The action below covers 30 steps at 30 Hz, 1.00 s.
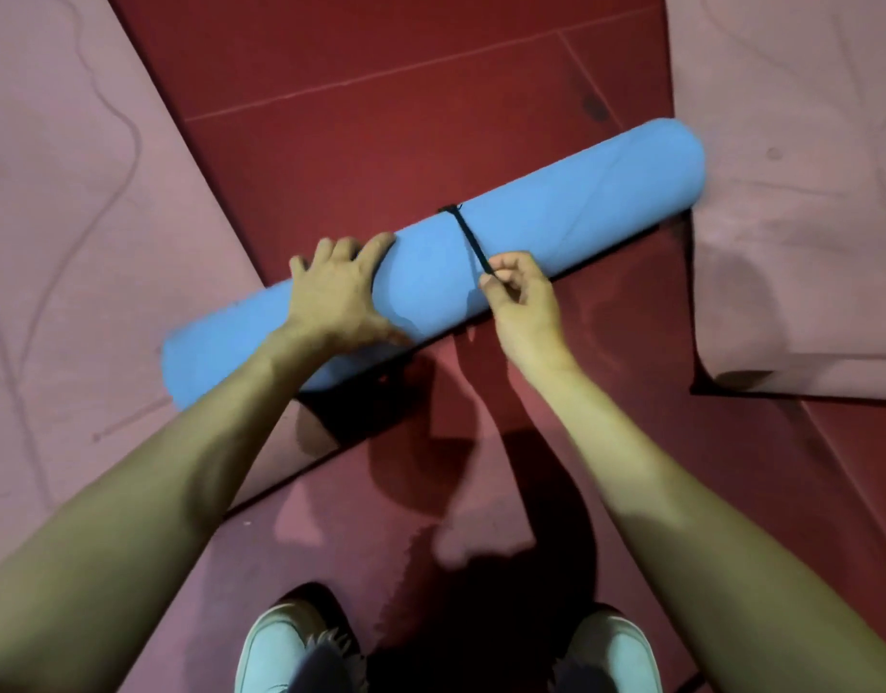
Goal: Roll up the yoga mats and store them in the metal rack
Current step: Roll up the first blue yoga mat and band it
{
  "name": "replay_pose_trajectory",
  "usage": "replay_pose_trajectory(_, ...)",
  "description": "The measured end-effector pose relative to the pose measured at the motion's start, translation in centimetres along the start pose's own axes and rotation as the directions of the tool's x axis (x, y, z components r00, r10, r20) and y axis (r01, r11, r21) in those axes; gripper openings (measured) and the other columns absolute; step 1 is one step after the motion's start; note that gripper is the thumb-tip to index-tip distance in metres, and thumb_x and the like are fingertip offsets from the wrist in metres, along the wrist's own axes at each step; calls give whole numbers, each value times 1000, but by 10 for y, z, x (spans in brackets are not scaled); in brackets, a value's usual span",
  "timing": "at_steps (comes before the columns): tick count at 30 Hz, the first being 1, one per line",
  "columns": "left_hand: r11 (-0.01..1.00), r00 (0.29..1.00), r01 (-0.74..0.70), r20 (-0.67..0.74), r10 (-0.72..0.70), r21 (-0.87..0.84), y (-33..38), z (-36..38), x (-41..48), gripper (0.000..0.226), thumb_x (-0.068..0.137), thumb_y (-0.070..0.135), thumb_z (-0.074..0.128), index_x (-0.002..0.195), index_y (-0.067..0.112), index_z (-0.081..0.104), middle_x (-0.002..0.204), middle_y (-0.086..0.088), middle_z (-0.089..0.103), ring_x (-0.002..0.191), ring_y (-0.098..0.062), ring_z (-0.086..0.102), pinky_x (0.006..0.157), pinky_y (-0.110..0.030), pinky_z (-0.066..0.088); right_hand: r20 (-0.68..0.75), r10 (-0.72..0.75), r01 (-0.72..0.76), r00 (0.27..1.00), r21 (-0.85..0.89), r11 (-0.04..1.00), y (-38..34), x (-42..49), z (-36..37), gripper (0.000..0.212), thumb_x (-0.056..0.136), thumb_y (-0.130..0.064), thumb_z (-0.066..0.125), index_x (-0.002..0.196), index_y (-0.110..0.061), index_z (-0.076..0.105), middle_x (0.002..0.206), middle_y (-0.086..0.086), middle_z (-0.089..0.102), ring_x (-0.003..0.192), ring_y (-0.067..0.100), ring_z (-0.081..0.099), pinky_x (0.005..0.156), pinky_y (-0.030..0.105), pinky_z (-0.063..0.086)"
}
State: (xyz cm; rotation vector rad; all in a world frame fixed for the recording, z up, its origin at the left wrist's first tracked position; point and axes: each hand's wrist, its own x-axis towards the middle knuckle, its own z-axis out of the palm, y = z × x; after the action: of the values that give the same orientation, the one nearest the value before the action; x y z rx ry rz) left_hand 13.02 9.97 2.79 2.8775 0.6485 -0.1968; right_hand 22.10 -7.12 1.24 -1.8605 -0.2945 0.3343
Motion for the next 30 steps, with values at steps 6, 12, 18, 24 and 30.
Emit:
replay_pose_trajectory(6, 881, 999, 38, -14, -51, -472, -19, 0, -10, 99, 45, 70, 79, 132, 31, 54, 134, 1, 50, 122, -19, 48, 106, -33, 36, 156, 68, -37, 985, -194, 980, 12, -12, 10, 21, 89, -6, 58, 109, -4, 58, 90, 1, 62, 90, 20, 59, 89, 33, 44)
replay_pose_trajectory(12, 945, 941, 63, -296, -163, -321, -36, 14, -9, 63, 87, 57, 41, 132, 15, 56, 136, -7, 54, 125, -26, 49, 107, -42, 33, 232, 308, -245, 923, -264, 933, 47, -24, 16, 29, 89, -5, 57, 118, -5, 58, 118, 13, 63, 101, 19, 58, 96, 26, 41)
replay_pose_trajectory(18, 996, 996, 85, -19, -85, 21, -37, 13, -13, 117, 60, 73, 69, 151, 23, 14, 153, -14, 20, 141, -31, 18, 113, -46, 13, 176, 313, -290, 933, -147, 946, 45, -22, 32, 42, 90, -4, 55, 131, -7, 48, 127, 9, 56, 115, 19, 53, 105, 35, 40)
replay_pose_trajectory(24, 986, 988, 136, -60, -142, -91, -35, 0, -12, 108, 52, 90, 41, 143, 31, 34, 133, -6, 42, 121, -31, 36, 102, -47, 28, 171, 453, -482, 875, 215, 849, 22, 3, 51, 43, 92, -14, 58, 130, -4, 42, 127, 7, 52, 112, 16, 53, 96, 29, 39)
replay_pose_trajectory(30, 921, 965, 236, 185, -185, -309, -42, -13, -5, 98, 47, 81, 70, 132, 46, 37, 122, -6, 38, 123, -32, 38, 107, -49, 32, 255, 592, -639, 765, 411, 650, 18, 4, 56, 48, 92, -27, 59, 133, -12, 40, 128, 1, 52, 113, 22, 51, 87, 39, 44)
